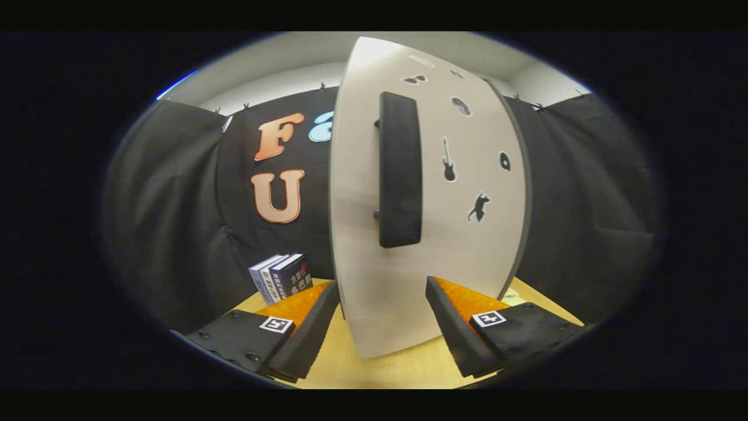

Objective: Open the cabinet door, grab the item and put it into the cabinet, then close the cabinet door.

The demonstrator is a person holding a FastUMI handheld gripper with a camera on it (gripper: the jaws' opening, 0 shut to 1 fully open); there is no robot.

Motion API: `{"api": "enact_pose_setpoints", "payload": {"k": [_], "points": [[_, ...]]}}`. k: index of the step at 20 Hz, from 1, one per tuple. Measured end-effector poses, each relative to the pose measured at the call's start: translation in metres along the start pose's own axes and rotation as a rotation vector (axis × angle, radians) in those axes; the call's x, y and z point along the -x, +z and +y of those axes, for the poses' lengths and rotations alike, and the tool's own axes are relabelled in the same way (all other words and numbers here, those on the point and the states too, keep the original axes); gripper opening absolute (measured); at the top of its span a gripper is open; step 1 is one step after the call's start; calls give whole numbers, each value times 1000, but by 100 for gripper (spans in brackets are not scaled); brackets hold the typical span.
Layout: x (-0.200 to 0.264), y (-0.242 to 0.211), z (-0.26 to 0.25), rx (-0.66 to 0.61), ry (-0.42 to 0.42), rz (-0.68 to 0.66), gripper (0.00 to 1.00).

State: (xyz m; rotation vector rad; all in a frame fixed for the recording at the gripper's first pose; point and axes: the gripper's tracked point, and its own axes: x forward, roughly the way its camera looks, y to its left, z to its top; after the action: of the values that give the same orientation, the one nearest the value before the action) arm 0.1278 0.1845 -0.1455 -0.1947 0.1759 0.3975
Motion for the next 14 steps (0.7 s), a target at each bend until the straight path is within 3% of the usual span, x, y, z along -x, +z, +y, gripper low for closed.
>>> {"api": "enact_pose_setpoints", "payload": {"k": [3, 7, 14], "points": [[-37, 1, -6, 45, -90, 5, 98], [-59, 12, 5, -48, -80, -27, 100], [-89, 10, 11, -32, -73, -33, 100]]}}
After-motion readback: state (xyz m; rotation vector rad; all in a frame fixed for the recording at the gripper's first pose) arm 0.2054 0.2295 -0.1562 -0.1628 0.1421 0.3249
